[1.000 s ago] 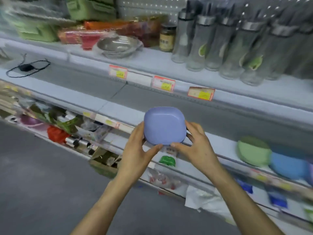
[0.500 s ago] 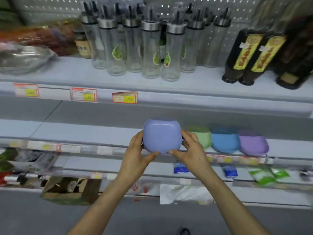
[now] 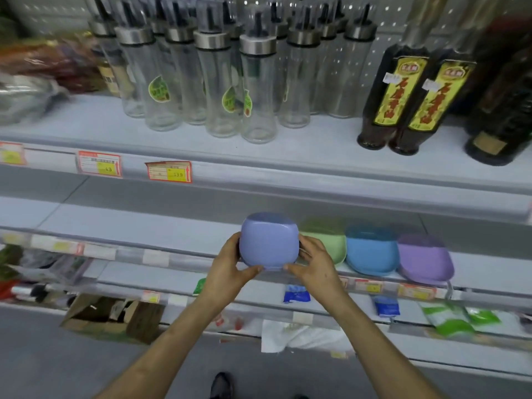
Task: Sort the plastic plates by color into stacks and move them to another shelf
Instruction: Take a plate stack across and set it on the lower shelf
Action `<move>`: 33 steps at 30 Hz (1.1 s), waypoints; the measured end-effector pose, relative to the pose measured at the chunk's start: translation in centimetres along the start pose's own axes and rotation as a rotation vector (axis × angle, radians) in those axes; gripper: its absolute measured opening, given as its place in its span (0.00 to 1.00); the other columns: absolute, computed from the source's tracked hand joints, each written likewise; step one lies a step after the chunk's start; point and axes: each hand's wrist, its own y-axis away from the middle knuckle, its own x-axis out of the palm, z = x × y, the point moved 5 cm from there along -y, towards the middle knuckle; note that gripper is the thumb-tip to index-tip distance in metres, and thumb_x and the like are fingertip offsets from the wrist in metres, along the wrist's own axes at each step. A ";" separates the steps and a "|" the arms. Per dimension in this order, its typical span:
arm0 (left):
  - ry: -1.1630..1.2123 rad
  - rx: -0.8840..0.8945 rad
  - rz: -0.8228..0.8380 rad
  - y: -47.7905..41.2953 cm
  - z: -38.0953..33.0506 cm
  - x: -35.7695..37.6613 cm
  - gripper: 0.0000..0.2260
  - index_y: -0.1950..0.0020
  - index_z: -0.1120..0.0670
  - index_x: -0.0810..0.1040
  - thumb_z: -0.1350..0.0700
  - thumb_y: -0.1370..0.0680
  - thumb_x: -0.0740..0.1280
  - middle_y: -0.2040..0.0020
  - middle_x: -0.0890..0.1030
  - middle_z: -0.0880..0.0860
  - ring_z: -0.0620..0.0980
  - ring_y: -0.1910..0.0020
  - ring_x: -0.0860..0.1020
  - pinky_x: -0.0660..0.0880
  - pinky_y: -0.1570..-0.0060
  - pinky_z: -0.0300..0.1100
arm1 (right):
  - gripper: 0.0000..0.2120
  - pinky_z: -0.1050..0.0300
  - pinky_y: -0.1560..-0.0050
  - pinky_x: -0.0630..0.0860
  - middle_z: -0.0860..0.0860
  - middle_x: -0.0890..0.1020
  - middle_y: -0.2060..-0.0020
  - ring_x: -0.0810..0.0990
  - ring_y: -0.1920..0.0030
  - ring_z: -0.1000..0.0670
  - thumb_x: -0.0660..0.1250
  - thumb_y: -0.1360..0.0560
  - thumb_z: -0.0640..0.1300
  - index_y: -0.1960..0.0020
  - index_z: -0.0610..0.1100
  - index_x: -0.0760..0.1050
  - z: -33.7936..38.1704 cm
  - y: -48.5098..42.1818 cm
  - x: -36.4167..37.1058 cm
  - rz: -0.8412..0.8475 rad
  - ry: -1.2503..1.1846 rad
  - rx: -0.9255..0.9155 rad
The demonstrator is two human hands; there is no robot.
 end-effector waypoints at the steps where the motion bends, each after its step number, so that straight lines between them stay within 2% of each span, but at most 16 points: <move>1: 0.002 0.000 0.009 -0.5 0.2 0.2 0.31 0.32 0.38 0.67 0.54 0.27 0.79 0.40 0.78 0.33 0.32 0.46 0.79 0.74 0.53 0.25 | 0.36 0.49 0.33 0.77 0.54 0.74 0.34 0.80 0.37 0.53 0.79 0.35 0.47 0.28 0.51 0.74 -0.2 -0.5 0.1 -0.004 0.008 0.005; 3: 0.007 -0.005 0.032 -1.7 0.9 0.5 0.31 0.30 0.41 0.67 0.55 0.27 0.80 0.38 0.79 0.39 0.33 0.44 0.79 0.73 0.53 0.24 | 0.36 0.50 0.34 0.77 0.54 0.74 0.35 0.80 0.38 0.52 0.79 0.36 0.48 0.28 0.51 0.75 -0.6 -1.4 0.4 -0.023 0.022 0.015; 6: -0.014 -0.017 0.054 -3.7 2.1 0.5 0.34 0.28 0.44 0.68 0.54 0.29 0.80 0.36 0.78 0.41 0.40 0.41 0.79 0.71 0.51 0.22 | 0.36 0.51 0.35 0.78 0.52 0.75 0.36 0.81 0.39 0.52 0.79 0.37 0.46 0.29 0.50 0.76 -1.2 -2.4 0.9 -0.055 0.024 0.041; 12: 0.016 -0.028 0.096 -6.2 3.8 1.4 0.35 0.25 0.48 0.68 0.56 0.28 0.80 0.34 0.78 0.45 0.46 0.39 0.78 0.72 0.48 0.27 | 0.31 0.49 0.40 0.82 0.50 0.77 0.40 0.84 0.45 0.51 0.78 0.34 0.34 0.32 0.48 0.79 -1.8 -4.2 1.3 -0.082 0.077 0.104; 15: 0.052 -0.068 0.117 -6.7 4.9 1.9 0.36 0.24 0.49 0.67 0.56 0.29 0.80 0.33 0.78 0.47 0.48 0.38 0.78 0.74 0.43 0.36 | 0.32 0.49 0.41 0.82 0.50 0.77 0.41 0.84 0.45 0.50 0.79 0.35 0.36 0.33 0.48 0.79 -2.4 -4.6 1.6 -0.083 0.111 0.112; 18: 0.072 -0.094 0.137 -7.0 5.6 2.2 0.37 0.25 0.49 0.67 0.56 0.30 0.81 0.33 0.78 0.47 0.48 0.38 0.78 0.74 0.44 0.36 | 0.33 0.49 0.41 0.82 0.50 0.77 0.40 0.84 0.45 0.51 0.80 0.38 0.40 0.33 0.48 0.79 -3.2 -5.0 1.9 -0.092 0.157 0.116; 20: 0.077 -0.105 0.149 -7.1 6.0 2.4 0.37 0.25 0.49 0.67 0.57 0.29 0.81 0.33 0.77 0.46 0.48 0.38 0.78 0.74 0.45 0.35 | 0.33 0.53 0.39 0.81 0.50 0.76 0.39 0.83 0.45 0.50 0.81 0.37 0.38 0.33 0.46 0.79 -3.2 -5.1 2.0 -0.094 0.180 0.131; 24: 0.066 -0.107 0.177 -7.5 6.3 2.6 0.34 0.28 0.46 0.67 0.58 0.28 0.80 0.33 0.77 0.46 0.47 0.37 0.78 0.73 0.48 0.29 | 0.32 0.73 0.44 0.75 0.49 0.73 0.38 0.80 0.46 0.51 0.78 0.33 0.31 0.31 0.41 0.76 -3.5 -4.9 2.0 -0.102 0.207 0.171; 30: 0.069 -0.132 0.184 -7.8 6.4 2.8 0.34 0.27 0.48 0.67 0.61 0.28 0.79 0.33 0.77 0.47 0.46 0.38 0.77 0.73 0.48 0.29 | 0.29 0.63 0.42 0.77 0.49 0.72 0.39 0.81 0.46 0.48 0.78 0.32 0.34 0.32 0.42 0.77 -3.0 -5.0 2.2 -0.094 0.273 0.175; 33: 0.068 -0.157 0.195 -7.7 6.9 2.8 0.34 0.28 0.47 0.67 0.61 0.28 0.79 0.33 0.75 0.46 0.48 0.35 0.77 0.74 0.45 0.32 | 0.29 0.56 0.39 0.79 0.49 0.71 0.39 0.81 0.45 0.46 0.79 0.32 0.35 0.32 0.43 0.77 -2.7 -4.8 2.2 -0.094 0.299 0.183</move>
